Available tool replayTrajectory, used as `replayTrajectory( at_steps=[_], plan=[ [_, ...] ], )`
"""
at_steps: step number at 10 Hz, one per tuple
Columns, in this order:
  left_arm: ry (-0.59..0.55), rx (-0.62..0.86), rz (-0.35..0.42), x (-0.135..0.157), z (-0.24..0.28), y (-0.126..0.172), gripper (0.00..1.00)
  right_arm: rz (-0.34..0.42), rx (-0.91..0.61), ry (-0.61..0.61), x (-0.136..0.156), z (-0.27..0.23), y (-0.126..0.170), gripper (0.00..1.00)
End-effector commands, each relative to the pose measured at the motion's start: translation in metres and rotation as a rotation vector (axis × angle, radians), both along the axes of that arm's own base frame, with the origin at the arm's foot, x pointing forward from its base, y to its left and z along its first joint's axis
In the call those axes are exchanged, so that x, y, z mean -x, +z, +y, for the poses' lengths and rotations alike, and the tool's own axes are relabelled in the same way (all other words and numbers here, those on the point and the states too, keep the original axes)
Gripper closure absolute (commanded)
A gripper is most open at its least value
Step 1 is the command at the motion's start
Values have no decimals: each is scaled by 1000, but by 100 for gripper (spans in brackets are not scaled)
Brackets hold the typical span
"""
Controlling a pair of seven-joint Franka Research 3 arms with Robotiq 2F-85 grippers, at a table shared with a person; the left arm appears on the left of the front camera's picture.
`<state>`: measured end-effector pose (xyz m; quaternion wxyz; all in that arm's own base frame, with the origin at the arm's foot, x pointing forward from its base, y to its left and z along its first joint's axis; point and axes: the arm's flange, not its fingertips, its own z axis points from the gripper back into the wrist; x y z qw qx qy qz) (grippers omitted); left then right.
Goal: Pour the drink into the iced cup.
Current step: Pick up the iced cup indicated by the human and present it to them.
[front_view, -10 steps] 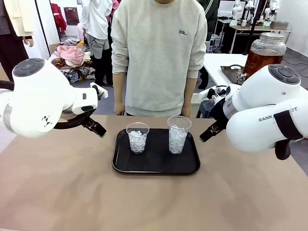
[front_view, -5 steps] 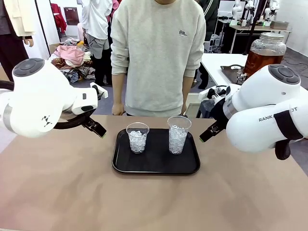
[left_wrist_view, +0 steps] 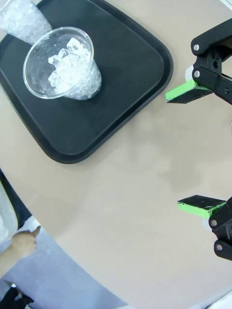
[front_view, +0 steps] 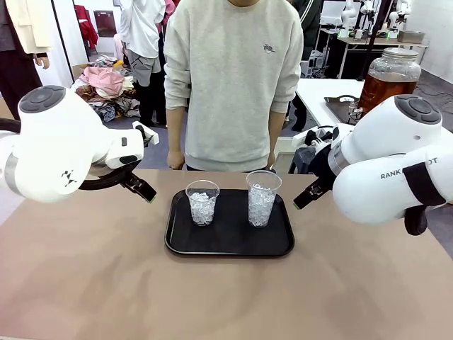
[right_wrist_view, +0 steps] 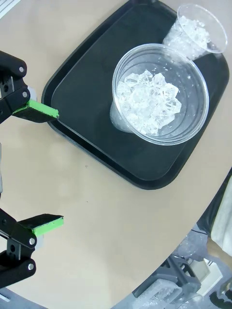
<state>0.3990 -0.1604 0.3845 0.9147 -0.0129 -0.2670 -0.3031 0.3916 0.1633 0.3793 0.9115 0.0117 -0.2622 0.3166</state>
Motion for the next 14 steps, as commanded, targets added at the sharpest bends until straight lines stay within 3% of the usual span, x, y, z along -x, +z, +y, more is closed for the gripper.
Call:
replayTrajectory(
  at_steps=[1,5,8,11,13,14],
  plan=[
    [3,11,4,-2,2,9,0,11,-2,0,-4,0,6,0],
    [-17,121,74,-10,18,58,0,103,-114,-20,-6,-26,59,0],
    [-37,322,230,-21,43,80,0,228,-297,-12,-8,-57,90,0],
    [-35,463,365,-31,65,78,0,310,-479,-11,-14,-87,97,0],
    [-39,451,367,-34,68,77,0,322,-493,17,-16,-87,96,0],
    [-24,461,361,-22,66,78,0,279,-430,34,-14,-82,96,0]
  ],
)
